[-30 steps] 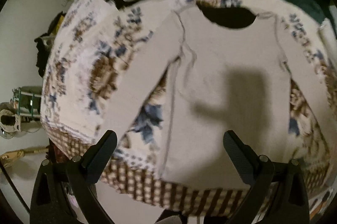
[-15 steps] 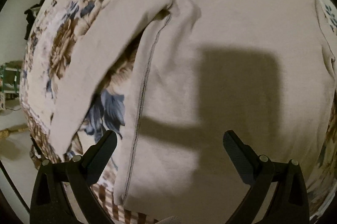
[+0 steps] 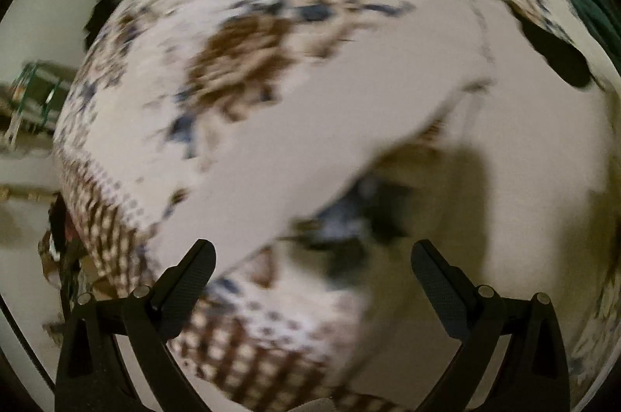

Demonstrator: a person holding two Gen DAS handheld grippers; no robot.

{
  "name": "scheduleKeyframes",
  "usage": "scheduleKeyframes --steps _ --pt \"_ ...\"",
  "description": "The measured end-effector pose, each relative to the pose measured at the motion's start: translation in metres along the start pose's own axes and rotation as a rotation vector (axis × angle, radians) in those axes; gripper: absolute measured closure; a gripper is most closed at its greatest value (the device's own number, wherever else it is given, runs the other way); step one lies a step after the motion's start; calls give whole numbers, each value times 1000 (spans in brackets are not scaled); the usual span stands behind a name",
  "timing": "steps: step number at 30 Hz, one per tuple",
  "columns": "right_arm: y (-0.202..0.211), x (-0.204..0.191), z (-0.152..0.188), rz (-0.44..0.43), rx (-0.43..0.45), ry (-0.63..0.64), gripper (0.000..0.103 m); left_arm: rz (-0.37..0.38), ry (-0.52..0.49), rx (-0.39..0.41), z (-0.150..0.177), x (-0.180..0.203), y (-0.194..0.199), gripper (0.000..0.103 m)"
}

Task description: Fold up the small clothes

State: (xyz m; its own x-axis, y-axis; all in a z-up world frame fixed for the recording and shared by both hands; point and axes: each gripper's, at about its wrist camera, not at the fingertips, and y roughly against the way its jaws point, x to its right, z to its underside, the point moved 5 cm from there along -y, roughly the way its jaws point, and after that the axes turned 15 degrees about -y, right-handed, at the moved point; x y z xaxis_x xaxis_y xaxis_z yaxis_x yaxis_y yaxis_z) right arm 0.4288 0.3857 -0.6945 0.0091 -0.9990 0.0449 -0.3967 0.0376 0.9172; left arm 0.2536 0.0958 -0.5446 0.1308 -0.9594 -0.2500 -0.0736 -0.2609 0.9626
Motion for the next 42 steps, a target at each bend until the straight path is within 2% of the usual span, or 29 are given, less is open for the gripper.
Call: scheduleKeyframes --steps 3,6,11,16,20,22,23,25,26,27,28,31,32,34,35,37,38,39,41,42 --pt "-11 -98 48 -45 -36 286 101 -28 73 -24 18 -35 -6 0" --pt "-19 -140 98 -50 -87 439 101 -44 134 -54 38 -65 -17 0" --pt "-29 -162 152 -39 -168 550 101 -63 199 -89 65 -98 -32 0" --pt "-21 -168 180 -29 -199 615 101 -70 260 -118 86 -120 -40 0" --pt "-25 -164 185 -35 -221 645 101 -69 309 -129 96 -137 -43 0" --pt "-24 -163 188 -27 -236 640 100 -66 336 -138 101 -146 -44 0" --pt "-25 -159 187 -35 -271 603 98 -58 353 -135 102 -150 -45 0" --pt "-27 -149 184 -86 -366 512 79 -7 403 -121 105 -159 -48 0" --pt "-27 -142 180 -130 -431 438 54 36 442 -120 108 -163 -53 0" --pt "-27 -134 175 -160 -467 373 42 75 482 -124 110 -166 -57 0" --pt "-24 -121 167 -193 -486 282 42 125 533 -124 114 -170 -64 0" --pt "-19 -88 150 -203 -478 133 42 256 672 -140 126 -179 -91 0" --pt "-18 -75 145 -194 -466 94 42 290 704 -147 128 -179 -102 4" --pt "-22 -50 137 -160 -451 41 42 314 722 -148 128 -178 -115 19" --pt "-25 -41 136 -144 -454 26 42 321 716 -153 125 -175 -120 32" --pt "-36 -18 132 -113 -466 -16 42 298 688 -141 118 -170 -123 45" --pt "-40 -9 131 -100 -471 -34 42 275 668 -125 114 -167 -120 62" --pt "-42 -1 131 -89 -475 -50 42 246 648 -117 112 -166 -117 84" --pt "-46 17 132 -73 -479 -88 42 198 628 -94 111 -165 -106 96" --pt "-47 25 132 -64 -477 -100 42 183 628 -79 112 -166 -100 97"
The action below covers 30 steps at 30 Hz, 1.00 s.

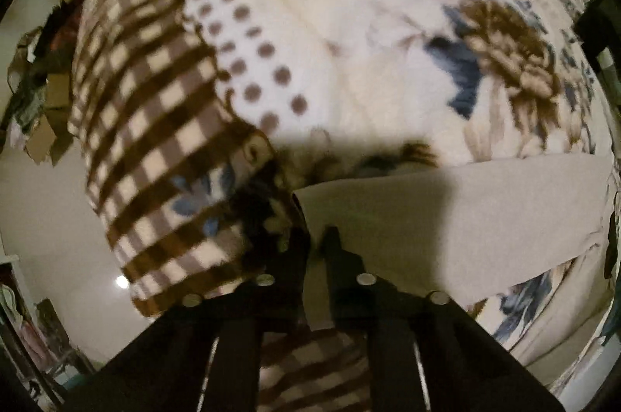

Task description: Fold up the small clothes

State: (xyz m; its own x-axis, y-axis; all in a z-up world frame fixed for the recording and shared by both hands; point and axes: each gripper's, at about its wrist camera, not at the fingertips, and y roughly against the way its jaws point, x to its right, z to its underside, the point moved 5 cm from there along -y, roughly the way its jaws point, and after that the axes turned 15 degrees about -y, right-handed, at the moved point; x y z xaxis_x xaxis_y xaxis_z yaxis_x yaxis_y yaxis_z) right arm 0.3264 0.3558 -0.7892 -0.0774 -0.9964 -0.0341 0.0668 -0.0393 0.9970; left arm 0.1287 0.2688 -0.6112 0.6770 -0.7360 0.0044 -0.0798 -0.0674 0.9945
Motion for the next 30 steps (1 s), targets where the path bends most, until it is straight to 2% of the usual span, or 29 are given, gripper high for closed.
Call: scheduleKeyframes --steps 4,7,11,15,19,22,26,30 --pt "-1 32 -2 17 7 -41 42 -28 -30 81 3 4 37 103" --pt "-1 58 -4 19 4 -68 42 -15 -117 148 6 26 74 103" --pt "4 92 1 19 3 -101 42 34 -375 227 21 94 118 103" --pt "15 141 11 12 -1 -166 42 150 -716 254 66 194 142 103" --pt "27 201 22 16 -2 -245 42 282 -1003 243 138 285 149 103" --pt "31 249 34 25 -3 -308 42 345 -1178 209 190 330 145 103" --pt "29 319 57 46 -27 -368 42 361 -1350 162 245 364 132 103" --pt "26 370 78 50 -43 -419 42 339 -1459 112 275 373 108 103"
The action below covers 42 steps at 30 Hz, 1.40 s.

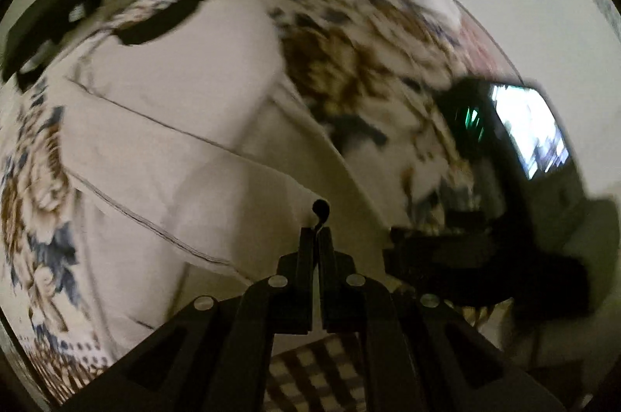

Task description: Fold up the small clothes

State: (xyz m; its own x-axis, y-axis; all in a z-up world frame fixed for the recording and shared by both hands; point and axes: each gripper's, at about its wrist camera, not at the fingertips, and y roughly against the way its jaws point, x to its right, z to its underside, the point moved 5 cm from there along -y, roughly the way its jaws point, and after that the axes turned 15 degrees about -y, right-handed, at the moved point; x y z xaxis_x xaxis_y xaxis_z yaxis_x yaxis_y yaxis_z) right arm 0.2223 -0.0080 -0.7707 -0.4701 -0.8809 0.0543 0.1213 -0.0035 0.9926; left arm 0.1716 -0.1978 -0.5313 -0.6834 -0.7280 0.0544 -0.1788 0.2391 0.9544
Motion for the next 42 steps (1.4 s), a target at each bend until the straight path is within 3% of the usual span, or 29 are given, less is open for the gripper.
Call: scheduleKeyframes --steps 5,8,11,13,14,15,20,25,26,27,28,29,37,42 --pt "-1 62 -1 -32 -14 -45 42 24 -39 -72 3 23 -26 100" --pt "1 86 4 -74 -25 -69 42 102 73 -103 12 10 -29 100" --pt "12 111 -5 -137 -32 -86 42 92 137 -110 24 -13 -17 94" --pt "24 138 -16 -176 -32 -98 42 71 213 -105 37 -41 -2 61" --pt "31 149 -18 -210 -35 -102 42 59 250 -101 44 -53 3 28" --pt "36 156 -21 -243 -40 -102 42 40 299 -90 53 -70 12 16" --pt "52 159 -23 -391 -81 -47 42 -94 503 -132 115 -146 28 16" --pt "42 144 -29 -369 -155 -12 42 -133 680 -196 169 -187 19 16" --pt "35 151 -29 -347 -171 -21 52 -132 706 -205 176 -191 17 16" --pt "32 160 -32 -338 -168 -36 79 -123 723 -204 181 -192 15 16" --pt "34 171 -30 -333 -158 -43 91 -117 740 -203 185 -193 13 16" --pt "37 176 -30 -330 -156 -43 96 -120 753 -204 189 -193 13 16" --pt "69 245 -18 -233 -109 -21 98 -86 751 -218 201 -177 -13 16" --pt "79 287 -21 -286 -174 -35 98 -54 750 -231 218 -168 -22 16"
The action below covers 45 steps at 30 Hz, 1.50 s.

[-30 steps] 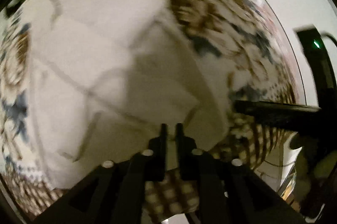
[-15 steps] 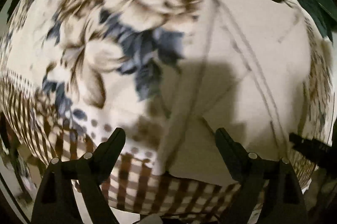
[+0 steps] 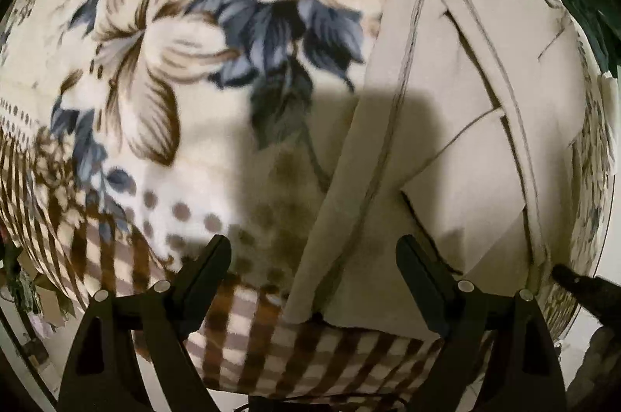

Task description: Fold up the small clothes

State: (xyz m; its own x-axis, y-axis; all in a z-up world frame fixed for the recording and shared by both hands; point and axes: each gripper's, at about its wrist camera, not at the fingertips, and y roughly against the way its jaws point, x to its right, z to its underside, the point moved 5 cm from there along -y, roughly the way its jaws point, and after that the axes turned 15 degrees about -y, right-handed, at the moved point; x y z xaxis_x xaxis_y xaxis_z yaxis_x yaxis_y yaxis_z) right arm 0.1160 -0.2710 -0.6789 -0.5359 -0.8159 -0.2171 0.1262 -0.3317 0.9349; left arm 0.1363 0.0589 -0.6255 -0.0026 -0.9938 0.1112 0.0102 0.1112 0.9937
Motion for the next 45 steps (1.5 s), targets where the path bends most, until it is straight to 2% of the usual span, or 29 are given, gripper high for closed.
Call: scheduleKeyframes --steps 1,5,6,8,10,12,13,16,18,20,24,26,28,30,33,35,36,38,39,40,41,42,43,44,45 --pt "9 9 0 3 20 2 97 7 1 -2 3 -1 -2 16" --pt "41 60 -3 -17 4 -57 59 49 -1 -16 22 -4 -12 17" --pt "46 75 -5 -23 -2 -85 55 64 0 -20 22 -8 -16 17" --pt "50 101 -5 -20 -17 -113 55 95 3 -20 21 -9 -24 18" --pt "57 125 -9 -31 -37 -124 55 112 -2 -10 23 -9 -28 37" --pt "57 137 -15 -44 -62 -123 55 132 -1 -3 24 -6 -33 87" --pt "57 149 -13 -46 -77 -124 55 152 4 10 26 -5 -33 97" --pt "45 161 -17 -60 -109 -153 57 173 7 29 35 -2 -28 98" --pt "57 176 -14 -101 -72 -189 97 198 40 40 40 -4 -22 99" --pt "69 189 -6 -111 -58 -189 98 223 78 52 43 -9 -16 99" --pt "87 182 3 -124 -30 -178 100 299 192 65 38 -21 2 99" --pt "113 189 -5 -143 -7 -169 100 349 222 74 29 -25 14 99" --pt "143 194 -11 -189 27 -181 100 381 240 86 9 -23 30 99" --pt "163 179 -19 -222 62 -187 100 412 251 111 -17 -20 44 99" --pt "192 168 -53 -262 114 -161 100 439 265 159 -61 -17 52 99" --pt "196 147 -85 -263 155 -136 100 448 266 192 -95 -15 56 99" --pt "188 122 -98 -259 173 -131 100 459 265 204 -115 -17 51 99" --pt "189 98 -129 -251 228 -103 100 475 260 215 -151 -21 37 97" --pt "181 76 -139 -253 252 -105 99 482 265 220 -166 -25 31 94" --pt "178 66 -152 -268 253 -111 99 499 282 222 -177 -31 25 94" --pt "175 65 -165 -293 232 -127 94 520 305 222 -181 -36 23 92" --pt "163 51 -172 -313 212 -147 81 539 334 231 -186 -43 22 88" --pt "167 55 -178 -344 200 -169 70 554 357 254 -187 -50 24 86" --pt "171 52 -180 -376 207 -183 50 569 374 277 -186 -56 28 75" --pt "172 46 -177 -391 226 -187 42 578 393 300 -182 -63 32 49"
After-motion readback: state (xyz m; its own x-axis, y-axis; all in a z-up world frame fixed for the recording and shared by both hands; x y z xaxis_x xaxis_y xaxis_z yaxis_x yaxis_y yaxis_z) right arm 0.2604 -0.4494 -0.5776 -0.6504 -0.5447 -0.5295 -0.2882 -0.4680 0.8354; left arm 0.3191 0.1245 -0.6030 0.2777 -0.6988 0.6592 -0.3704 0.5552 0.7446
